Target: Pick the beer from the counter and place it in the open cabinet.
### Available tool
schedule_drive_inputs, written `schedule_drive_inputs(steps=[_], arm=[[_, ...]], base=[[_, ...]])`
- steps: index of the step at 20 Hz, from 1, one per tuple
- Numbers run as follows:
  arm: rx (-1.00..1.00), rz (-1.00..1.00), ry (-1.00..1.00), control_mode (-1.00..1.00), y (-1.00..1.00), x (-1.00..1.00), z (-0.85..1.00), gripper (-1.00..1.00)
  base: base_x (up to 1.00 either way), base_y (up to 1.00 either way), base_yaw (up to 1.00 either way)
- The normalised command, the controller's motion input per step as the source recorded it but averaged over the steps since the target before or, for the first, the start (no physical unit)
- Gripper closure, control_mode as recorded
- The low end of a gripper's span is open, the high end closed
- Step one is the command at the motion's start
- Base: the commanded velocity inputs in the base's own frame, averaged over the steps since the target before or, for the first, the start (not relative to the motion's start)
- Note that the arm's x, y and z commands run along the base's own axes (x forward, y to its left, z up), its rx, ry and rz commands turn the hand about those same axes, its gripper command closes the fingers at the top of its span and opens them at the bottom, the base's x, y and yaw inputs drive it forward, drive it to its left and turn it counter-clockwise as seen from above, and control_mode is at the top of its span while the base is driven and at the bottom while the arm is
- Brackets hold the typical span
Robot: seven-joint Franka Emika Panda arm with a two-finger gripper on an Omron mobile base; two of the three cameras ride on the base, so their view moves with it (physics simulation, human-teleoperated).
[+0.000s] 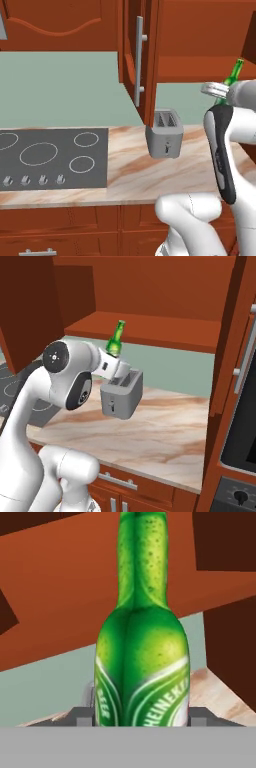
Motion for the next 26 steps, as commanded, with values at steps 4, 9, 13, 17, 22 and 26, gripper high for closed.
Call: schedule_drive_inputs(steps=[4, 9, 13, 17, 22, 26], arm=[[0.00, 0.09, 0.00, -1.00, 0.00, 0.11, 0.71, 1.00], [0.00, 0.08, 0.00, -1.00, 0.00, 0.22, 0.72, 1.00], [0.00, 0.07, 0.00, -1.00, 0.00, 0.22, 0.52, 1.00], [-0.02, 0.01, 0.00, -1.00, 0.00, 0.54, 0.01, 1.00], [-0.03, 0.00, 0.00, -1.00, 0.00, 0.70, 0.00, 1.00], [-0.02, 0.00, -0.05, -1.00, 0.00, 0.32, -0.08, 1.00]], base=[[0.00, 0.00, 0.00], [0.00, 0.00, 0.00], [0.00, 0.00, 0.00], [0.00, 0.00, 0.00], [0.00, 0.00, 0.00], [0.00, 0.00, 0.00]])
